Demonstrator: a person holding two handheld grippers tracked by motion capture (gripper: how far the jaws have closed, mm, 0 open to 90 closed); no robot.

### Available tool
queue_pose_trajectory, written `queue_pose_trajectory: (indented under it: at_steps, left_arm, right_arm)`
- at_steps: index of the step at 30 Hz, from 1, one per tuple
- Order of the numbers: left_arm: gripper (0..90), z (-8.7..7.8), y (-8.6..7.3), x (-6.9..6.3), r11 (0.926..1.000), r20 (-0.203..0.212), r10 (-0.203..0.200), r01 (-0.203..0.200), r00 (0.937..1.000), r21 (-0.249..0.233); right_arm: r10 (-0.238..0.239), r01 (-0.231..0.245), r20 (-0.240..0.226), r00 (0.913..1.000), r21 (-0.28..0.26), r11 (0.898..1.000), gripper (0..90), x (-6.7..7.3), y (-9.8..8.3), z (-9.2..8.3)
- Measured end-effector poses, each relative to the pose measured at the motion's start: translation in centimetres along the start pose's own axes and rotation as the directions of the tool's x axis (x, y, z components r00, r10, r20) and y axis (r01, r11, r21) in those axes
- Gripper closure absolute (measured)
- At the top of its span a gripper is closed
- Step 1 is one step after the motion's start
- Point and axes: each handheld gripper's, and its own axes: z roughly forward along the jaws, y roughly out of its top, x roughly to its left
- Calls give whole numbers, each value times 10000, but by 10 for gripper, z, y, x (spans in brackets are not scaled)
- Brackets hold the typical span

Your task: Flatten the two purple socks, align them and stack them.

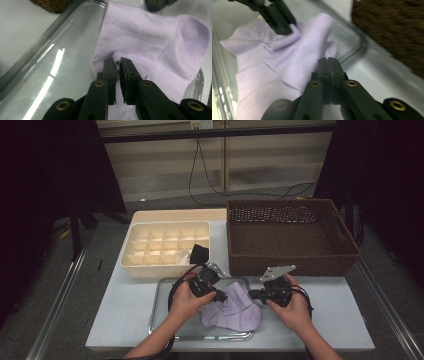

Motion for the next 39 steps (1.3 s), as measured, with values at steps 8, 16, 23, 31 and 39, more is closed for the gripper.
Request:
queue_pose_trajectory:
  at_steps: [8,16,23,31,39]
  left_arm:
    - [840,-10,-5,7,9986,-139,-453,449,9989,-288]
    - [839,-16,-8,15,9962,-150,-698,690,9974,-526]
    - [809,-13,-11,15,9958,130,-718,724,9973,-553]
    - [439,-12,-12,12,9957,-32,-544,540,9985,-749]
    - [383,-15,-23,10,9970,-227,-638,627,9977,-460]
  right_arm:
    - [392,-386,482,9981,-131,9992,900,-12,-5,-11]
    - [612,-609,568,9965,-68,9981,900,-20,-13,-13]
    - [807,-800,276,9964,-260,9965,798,-19,-15,-13]
    - [462,-466,-232,9987,-173,9988,514,1,-7,-7]
    - [-48,44,78,10000,503,9987,512,12,-12,11]
